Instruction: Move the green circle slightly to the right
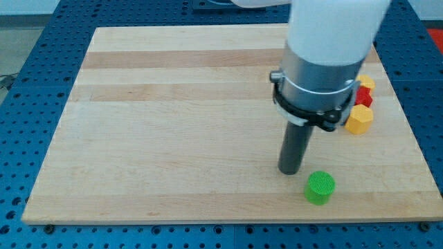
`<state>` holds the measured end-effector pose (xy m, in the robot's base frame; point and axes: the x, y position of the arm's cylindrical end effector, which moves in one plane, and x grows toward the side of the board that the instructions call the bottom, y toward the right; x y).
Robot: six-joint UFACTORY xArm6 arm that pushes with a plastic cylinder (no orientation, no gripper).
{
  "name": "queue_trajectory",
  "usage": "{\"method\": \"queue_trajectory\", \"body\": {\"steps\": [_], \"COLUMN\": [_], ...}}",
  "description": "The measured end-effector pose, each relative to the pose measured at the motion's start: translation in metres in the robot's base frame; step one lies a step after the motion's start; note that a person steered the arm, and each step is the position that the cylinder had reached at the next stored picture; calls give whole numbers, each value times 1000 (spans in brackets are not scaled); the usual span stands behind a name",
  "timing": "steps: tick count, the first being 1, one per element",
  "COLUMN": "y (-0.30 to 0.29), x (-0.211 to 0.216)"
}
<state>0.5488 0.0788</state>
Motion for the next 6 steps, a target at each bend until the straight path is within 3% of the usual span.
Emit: {"method": "queue_trajectory", "body": {"steps": [2,6], "y": [-4,71], "x": [68,34]}}
